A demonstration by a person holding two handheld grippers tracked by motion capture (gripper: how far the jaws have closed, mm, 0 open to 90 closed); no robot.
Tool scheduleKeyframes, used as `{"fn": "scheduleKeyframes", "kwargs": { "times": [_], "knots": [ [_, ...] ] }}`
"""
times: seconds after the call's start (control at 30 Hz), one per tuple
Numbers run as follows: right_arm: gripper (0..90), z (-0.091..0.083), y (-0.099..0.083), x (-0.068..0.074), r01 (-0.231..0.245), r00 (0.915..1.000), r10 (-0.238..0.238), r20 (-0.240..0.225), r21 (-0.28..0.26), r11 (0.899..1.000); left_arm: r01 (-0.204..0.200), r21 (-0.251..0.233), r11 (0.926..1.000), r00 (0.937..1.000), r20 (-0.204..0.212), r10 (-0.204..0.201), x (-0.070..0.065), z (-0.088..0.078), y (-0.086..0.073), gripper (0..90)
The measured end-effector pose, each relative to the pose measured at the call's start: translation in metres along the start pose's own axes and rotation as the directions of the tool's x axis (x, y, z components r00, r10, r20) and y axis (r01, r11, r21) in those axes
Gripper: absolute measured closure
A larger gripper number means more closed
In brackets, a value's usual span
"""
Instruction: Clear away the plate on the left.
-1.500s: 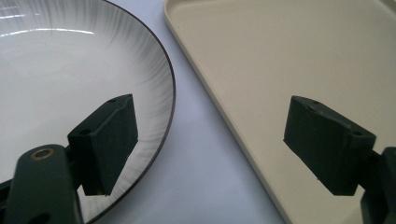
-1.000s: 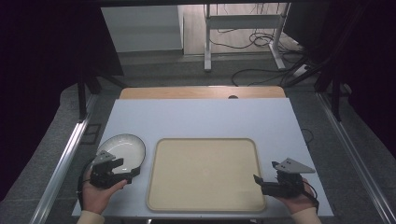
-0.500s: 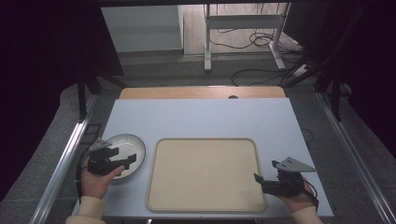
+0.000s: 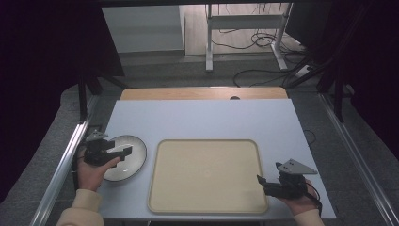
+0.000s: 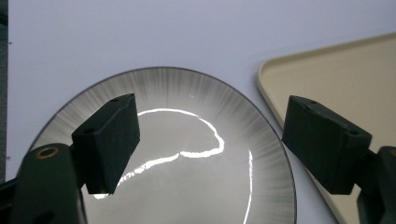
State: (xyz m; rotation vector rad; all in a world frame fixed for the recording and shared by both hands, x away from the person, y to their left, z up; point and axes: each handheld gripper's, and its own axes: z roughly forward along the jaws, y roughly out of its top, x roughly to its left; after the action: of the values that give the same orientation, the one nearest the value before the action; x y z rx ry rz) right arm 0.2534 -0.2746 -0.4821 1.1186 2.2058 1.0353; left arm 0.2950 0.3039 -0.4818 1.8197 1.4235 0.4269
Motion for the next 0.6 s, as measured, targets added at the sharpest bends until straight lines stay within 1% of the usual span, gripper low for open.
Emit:
{"fn": "scheduleKeyframes", "kwargs": {
  "times": [0.03, 0.07, 0.1, 0.17, 0.23, 0.27, 0.37, 0.43, 0.5, 0.53, 0.57, 0.6],
  "knots": [
    [17.7, 0.0, -0.001, -0.001, -0.006, 1.0, 0.006, 0.002, 0.005, 1.0, 0.002, 0.006, 1.0, 1.0, -0.006, -0.002, 0.004, 0.0, 0.001, 19.6],
    [17.7, 0.0, -0.001, -0.002, -0.008, 1.0, 0.008, 0.005, 0.007, 1.0, 0.002, 0.006, 1.0, 1.0, -0.006, -0.002, 0.004, 0.0, 0.001, 19.7],
    [17.8, 0.0, -0.001, -0.003, -0.011, 0.9999, 0.011, 0.006, 0.007, 1.0, 0.01, 0.02, 0.9997, 0.9999, -0.009, -0.01, 0.008, 0.001, 0.001, 20.0],
    [17.7, 0.0, -0.001, -0.003, -0.014, 0.9999, 0.014, 0.01, 0.005, 1.0, 0.017, 0.039, 0.9991, 0.9997, -0.02, -0.016, 0.011, 0.001, 0.0, 21.0],
    [17.7, 0.0, -0.001, -0.003, -0.013, 0.9999, 0.013, 0.01, 0.006, 1.0, 0.026, 0.043, 0.9987, 0.9991, -0.036, -0.025, 0.015, 0.001, 0.0, 21.3],
    [17.7, 0.0, -0.001, -0.003, -0.013, 0.9999, 0.013, 0.01, 0.006, 1.0, 0.026, 0.043, 0.9987, 0.9991, -0.036, -0.025, 0.015, 0.001, 0.0, 21.4],
    [17.7, 0.0, -0.004, -0.002, -0.008, 1.0, 0.008, 0.003, 0.014, 1.0, 0.03, 0.065, 0.9974, 0.9982, -0.054, -0.026, 0.025, -0.001, 0.001, 22.1],
    [17.7, -0.002, -0.005, -0.002, -0.004, 1.0, 0.004, 0.007, 0.012, 1.0, 0.03, 0.092, 0.9953, 0.9989, -0.038, -0.026, 0.031, -0.003, 0.002, 22.4],
    [17.7, -0.003, -0.006, -0.004, -0.008, 0.9999, 0.008, 0.012, 0.011, 1.0, 0.03, 0.101, 0.9944, 0.9986, -0.047, -0.025, 0.036, -0.005, 0.003, 22.5],
    [17.7, -0.003, -0.006, -0.004, -0.008, 0.9999, 0.008, 0.012, 0.011, 1.0, 0.03, 0.101, 0.9944, 0.9986, -0.047, -0.025, 0.036, -0.005, 0.003, 22.6],
    [17.7, -0.004, -0.006, -0.007, -0.013, 0.9997, 0.013, 0.02, 0.012, 1.0, 0.028, 0.107, 0.9939, 0.9987, -0.046, -0.023, 0.042, -0.006, 0.002, 22.5],
    [17.7, -0.004, -0.006, -0.008, -0.014, 0.9996, 0.014, 0.023, 0.013, 1.0, 0.028, 0.107, 0.9939, 0.9987, -0.046, -0.023, 0.042, -0.006, 0.002, 22.5]
  ]
}}
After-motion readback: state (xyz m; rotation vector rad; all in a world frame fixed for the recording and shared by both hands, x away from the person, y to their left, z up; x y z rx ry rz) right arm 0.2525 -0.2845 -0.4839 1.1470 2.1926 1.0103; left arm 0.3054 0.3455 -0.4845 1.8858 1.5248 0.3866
